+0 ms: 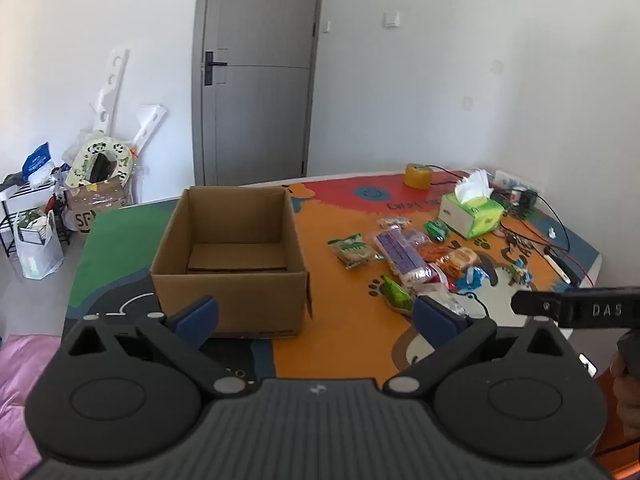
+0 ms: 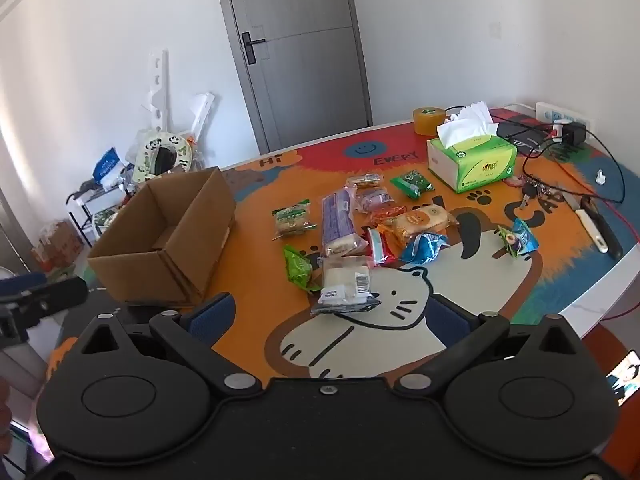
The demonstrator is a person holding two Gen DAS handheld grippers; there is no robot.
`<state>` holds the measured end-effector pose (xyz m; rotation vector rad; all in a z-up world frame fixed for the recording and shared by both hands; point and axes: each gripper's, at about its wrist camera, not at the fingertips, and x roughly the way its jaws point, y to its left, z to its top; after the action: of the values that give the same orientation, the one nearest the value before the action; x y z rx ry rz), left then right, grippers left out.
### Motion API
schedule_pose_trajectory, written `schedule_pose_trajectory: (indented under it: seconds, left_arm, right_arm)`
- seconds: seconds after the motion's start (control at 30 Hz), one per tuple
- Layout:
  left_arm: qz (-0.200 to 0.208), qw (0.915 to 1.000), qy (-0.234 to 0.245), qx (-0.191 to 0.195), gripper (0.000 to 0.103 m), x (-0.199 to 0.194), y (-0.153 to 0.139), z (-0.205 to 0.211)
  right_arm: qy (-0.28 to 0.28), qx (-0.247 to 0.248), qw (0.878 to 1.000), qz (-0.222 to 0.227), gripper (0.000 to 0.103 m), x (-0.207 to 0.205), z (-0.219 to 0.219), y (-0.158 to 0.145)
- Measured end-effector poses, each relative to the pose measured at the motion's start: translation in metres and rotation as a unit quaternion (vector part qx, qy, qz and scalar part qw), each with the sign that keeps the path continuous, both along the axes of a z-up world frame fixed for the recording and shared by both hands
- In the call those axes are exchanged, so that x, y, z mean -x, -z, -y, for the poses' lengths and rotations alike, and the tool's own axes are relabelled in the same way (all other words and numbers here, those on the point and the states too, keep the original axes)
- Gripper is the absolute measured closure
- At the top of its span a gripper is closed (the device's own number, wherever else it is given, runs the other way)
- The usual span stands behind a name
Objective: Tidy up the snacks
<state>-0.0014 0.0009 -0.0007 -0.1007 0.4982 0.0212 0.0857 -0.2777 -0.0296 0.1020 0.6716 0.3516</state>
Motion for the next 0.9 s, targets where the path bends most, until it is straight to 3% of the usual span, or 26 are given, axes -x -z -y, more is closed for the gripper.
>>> schedule_pose_trajectory:
  seconds: [0.07,0.1,0.33,0.9]
  left_arm:
    - [-0.004,1.0,-0.001,-0.001,0.0,0.003,0.001,-0.004]
    - [-0.015,0.9997,0.002,-0.02,0.0,-0.001,0.001,0.003]
    - [-0.02,0.9997,-0.016,0.0,0.0,-0.001,0.001,0.0]
    - [-0.023,0.9997,-0.01,0.002,0.0,0.001,0.001,0.001]
  right_arm:
    - [-0.001,0.013,1.0,0.001,0.0,0.0,-0.005,0.002]
    - [-0.003,0.023,1.0,0.002,0.0,0.0,-0.01,0.003]
    - [-0.001,0.006,1.0,-0.003,0.0,0.001,-0.001,0.0]
    - [0.003,0.013,1.0,-0.01,0.0,-0.001,-0.003,0.002]
